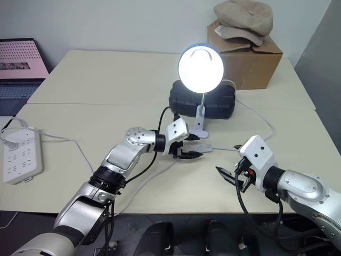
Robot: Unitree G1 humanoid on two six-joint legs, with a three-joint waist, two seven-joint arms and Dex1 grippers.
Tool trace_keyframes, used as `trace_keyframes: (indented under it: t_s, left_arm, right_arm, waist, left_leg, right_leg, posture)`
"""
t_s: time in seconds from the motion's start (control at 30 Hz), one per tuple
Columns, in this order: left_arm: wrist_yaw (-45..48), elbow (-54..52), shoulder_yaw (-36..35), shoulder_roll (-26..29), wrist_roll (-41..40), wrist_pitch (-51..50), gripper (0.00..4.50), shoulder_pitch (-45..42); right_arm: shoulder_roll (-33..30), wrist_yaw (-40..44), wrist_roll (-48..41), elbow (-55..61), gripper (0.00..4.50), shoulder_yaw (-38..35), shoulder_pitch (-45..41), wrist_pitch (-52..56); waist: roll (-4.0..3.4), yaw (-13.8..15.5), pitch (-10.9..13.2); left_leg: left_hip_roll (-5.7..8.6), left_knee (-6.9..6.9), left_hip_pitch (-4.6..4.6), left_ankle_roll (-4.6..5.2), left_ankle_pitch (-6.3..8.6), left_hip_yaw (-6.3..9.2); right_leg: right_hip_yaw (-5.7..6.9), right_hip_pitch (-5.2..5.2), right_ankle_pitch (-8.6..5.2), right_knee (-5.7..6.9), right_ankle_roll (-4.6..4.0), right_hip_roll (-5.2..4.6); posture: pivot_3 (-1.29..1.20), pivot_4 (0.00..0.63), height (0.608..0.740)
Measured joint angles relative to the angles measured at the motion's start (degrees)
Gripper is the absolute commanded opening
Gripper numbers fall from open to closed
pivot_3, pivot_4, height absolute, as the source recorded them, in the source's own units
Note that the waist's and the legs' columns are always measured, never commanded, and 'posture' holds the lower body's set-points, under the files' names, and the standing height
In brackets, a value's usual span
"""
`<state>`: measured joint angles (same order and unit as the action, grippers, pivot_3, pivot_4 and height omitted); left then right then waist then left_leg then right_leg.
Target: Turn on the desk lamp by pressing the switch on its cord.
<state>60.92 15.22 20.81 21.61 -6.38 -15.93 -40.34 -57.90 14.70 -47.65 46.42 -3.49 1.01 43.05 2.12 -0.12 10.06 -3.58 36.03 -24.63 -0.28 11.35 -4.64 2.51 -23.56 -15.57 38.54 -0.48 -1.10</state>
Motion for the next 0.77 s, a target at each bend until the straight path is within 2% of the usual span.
trace_keyframes:
  t_s: [0.07, 0.27, 0.33, 0.5, 0.63, 0.77]
  left_arm:
    - [0.05, -1.74, -1.04, 1.68, -0.15, -0.01, 4.45, 0.69]
    - [2.67, -13.35, -8.87, 11.06, -5.17, -3.33, 4.45, 5.59]
    - [5.06, -19.69, -13.34, 16.88, -9.31, -7.2, 4.45, 9.2]
    - [6.95, -29.19, -20.39, 26.66, -14.8, -15.56, 4.45, 17.58]
    - [4.85, -32.51, -25.23, 27.71, -17.86, -18.69, 4.45, 21.19]
    - [3.32, -34.61, -26.6, 27.11, -20.88, -20.15, 4.45, 22.79]
  right_arm:
    - [0.27, 1.34, 1.4, -0.91, 4.5, -0.13, -0.45, -0.01]
    - [0.23, 8.74, 5.13, -4.9, 4.5, -1.95, -2.33, -2.23]
    - [-0.92, 13.88, 7.13, -7.86, 4.5, -2.92, -2.76, -4.86]
    - [-3.36, 25.92, 8.89, -15.6, 4.5, -6.58, -4.6, -9.83]
    - [-4.11, 32.26, 11.28, -20.77, 4.5, -6.64, -6.53, -12.59]
    - [-3.57, 35.26, 12.77, -22.41, 4.5, -5.7, -9.24, -12.99]
  waist:
    - [0.0, 0.0, 0.0]
    - [-0.02, -0.17, 0.0]
    - [-0.04, -0.16, 0.01]
    - [-0.04, 0.06, 0.02]
    - [-0.04, 0.38, 0.02]
    - [-0.04, 0.28, 0.02]
  left_leg:
    - [-0.01, 0.0, 0.0, 0.0, 0.0, 0.02]
    - [-0.04, 0.02, 0.02, -0.01, 0.0, -0.02]
    - [-0.04, 0.01, 0.04, -0.01, 0.0, -0.03]
    - [-0.03, 0.03, 0.08, -0.01, 0.0, -0.03]
    - [-0.02, 0.06, 0.14, -0.01, -0.01, -0.01]
    - [-0.03, 0.05, 0.16, -0.01, 0.0, -0.02]
  right_leg:
    - [0.02, -0.01, 0.0, 0.05, 0.0, 0.01]
    - [-0.02, -0.04, 0.0, 0.08, -0.01, 0.01]
    - [-0.02, -0.03, -0.01, 0.07, -0.02, 0.0]
    - [0.01, 0.01, -0.01, 0.07, -0.02, -0.04]
    - [0.03, 0.07, 0.0, 0.11, -0.03, -0.08]
    - [0.03, 0.06, -0.01, 0.15, -0.04, -0.07]
  posture:
    - [0.0, 0.15, 0.74]
    - [0.0, 0.15, 0.74]
    - [0.0, 0.15, 0.74]
    - [0.0, 0.15, 0.74]
    - [0.0, 0.15, 0.74]
    - [0.0, 0.15, 0.74]
